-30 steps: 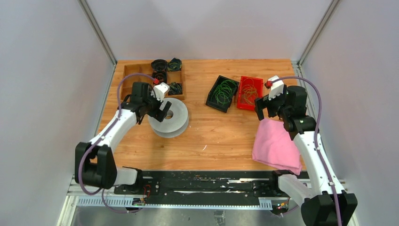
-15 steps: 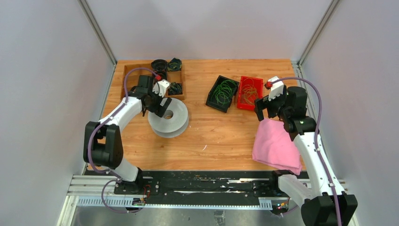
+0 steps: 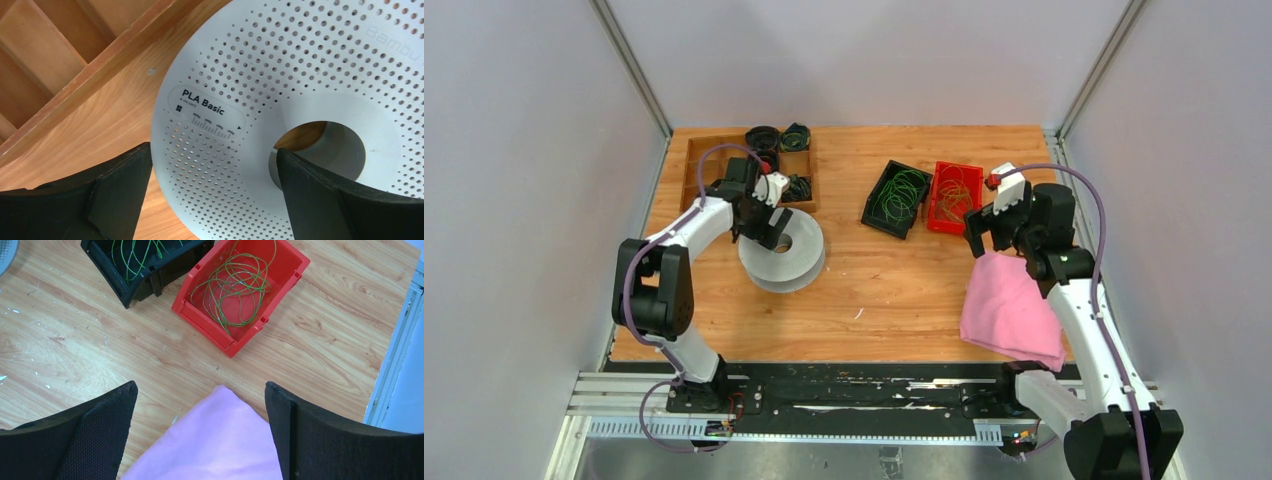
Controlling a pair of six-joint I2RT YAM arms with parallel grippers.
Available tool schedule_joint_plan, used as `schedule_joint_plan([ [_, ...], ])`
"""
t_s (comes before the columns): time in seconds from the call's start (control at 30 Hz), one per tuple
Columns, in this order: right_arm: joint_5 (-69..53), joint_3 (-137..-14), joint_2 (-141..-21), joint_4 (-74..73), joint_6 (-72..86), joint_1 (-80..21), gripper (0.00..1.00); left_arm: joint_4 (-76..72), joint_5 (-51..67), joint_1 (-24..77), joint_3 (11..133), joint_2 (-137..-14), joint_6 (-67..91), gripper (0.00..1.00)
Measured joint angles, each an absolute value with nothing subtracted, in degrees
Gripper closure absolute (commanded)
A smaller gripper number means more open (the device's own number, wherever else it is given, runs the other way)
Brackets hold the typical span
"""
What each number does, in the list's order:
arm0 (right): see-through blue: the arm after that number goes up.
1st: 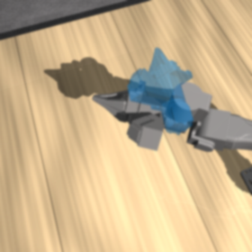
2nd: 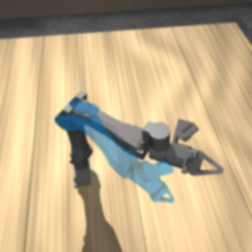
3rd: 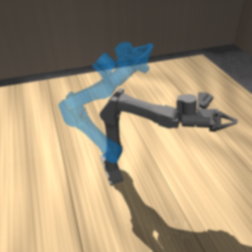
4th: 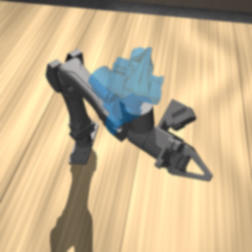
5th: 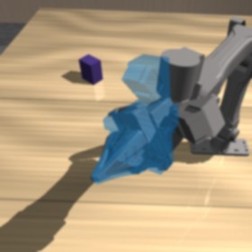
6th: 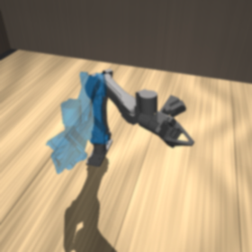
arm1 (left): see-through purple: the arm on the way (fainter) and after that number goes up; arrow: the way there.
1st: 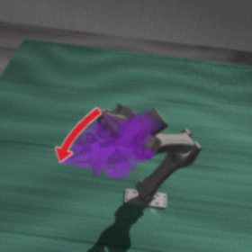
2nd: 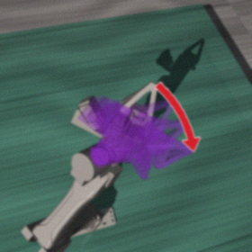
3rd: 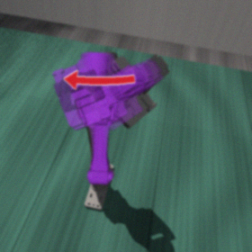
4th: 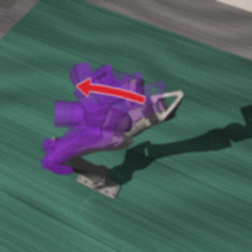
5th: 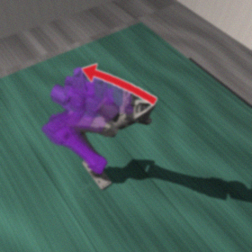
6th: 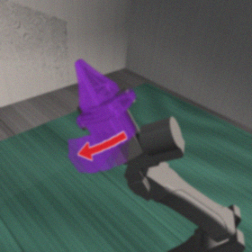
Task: Wrap the cables
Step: Move the cable reel to the center of the board.
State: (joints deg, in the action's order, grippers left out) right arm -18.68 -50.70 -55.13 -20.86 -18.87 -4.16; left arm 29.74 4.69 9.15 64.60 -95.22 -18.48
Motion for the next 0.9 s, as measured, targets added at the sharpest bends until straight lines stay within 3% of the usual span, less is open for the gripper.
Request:
schedule_joint_plan([
  [0.23, -18.7, -50.5, -56.07, -20.84, -19.2, -4.16, 0.04, 29.74, 4.1, 13.17, 62.76, -93.73, -18.26, 0.12],
  [0.63, -18.59, -50.48, -58.02, -20.84, -19.35, -4.69, 0.05, 30.87, 3.57, 31.18, 62.0, -92.62, -13.85, 0.25],
  [0.9, -18.24, -50.46, -59.92, -20.82, -19.38, -4.86, 0.05, 28.51, 3.77, 38.39, 66.15, -96.92, -9.3, 0.25],
])
